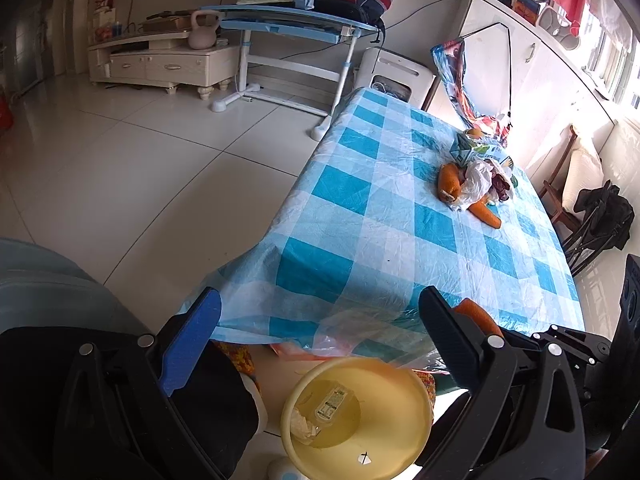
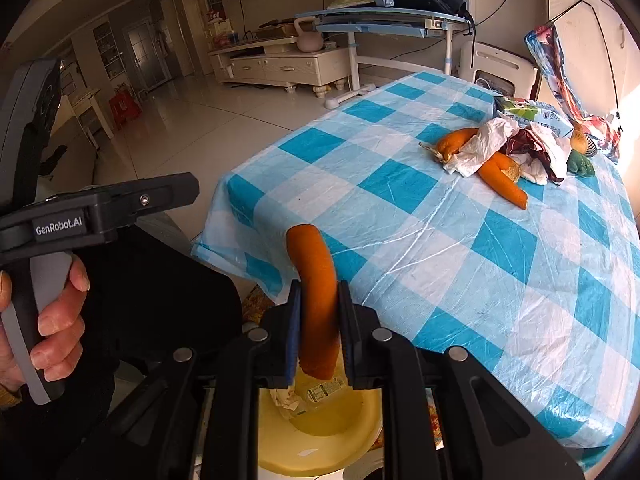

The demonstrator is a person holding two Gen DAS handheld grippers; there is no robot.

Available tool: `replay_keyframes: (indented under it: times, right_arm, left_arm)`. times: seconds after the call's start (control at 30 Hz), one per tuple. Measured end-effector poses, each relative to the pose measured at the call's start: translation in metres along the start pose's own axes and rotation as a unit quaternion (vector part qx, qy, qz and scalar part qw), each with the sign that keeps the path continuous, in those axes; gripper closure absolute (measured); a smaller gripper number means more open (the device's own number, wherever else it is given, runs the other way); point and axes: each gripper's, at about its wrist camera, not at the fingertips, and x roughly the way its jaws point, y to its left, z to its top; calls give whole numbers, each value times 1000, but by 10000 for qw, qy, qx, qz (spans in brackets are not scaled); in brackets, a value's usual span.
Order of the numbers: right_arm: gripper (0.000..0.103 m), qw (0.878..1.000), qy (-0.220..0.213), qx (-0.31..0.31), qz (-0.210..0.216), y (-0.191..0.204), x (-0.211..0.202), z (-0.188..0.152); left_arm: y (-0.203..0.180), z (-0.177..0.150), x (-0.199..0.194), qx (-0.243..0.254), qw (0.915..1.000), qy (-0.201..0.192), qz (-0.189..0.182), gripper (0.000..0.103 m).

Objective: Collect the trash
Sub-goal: 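Carry the orange peel over the basin and open the right gripper, then reach the left gripper to another orange peel and grasp it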

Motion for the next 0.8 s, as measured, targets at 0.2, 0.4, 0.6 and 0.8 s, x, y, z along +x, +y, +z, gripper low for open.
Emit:
replay_keyframes:
  times: [0.2, 0.4, 0.6, 0.8]
  right_arm:
    - [85, 9978, 493, -403, 205, 42, 15, -32]
    - [78, 9948, 838, -524, 230, 50, 29, -42]
    - [59, 9981, 583, -204, 67, 36, 20, -40]
    - [59, 9994, 332, -67, -17, 31, 11, -39]
  left_arm:
    - [3, 0, -5, -54, 10000, -61, -9, 7]
    - [6, 0, -6, -112, 9999, -65, -9, 7]
    - [7, -1, -5, -119, 9999, -48, -23, 7]
    - [4, -2, -5, -51, 10000, -42, -16, 7]
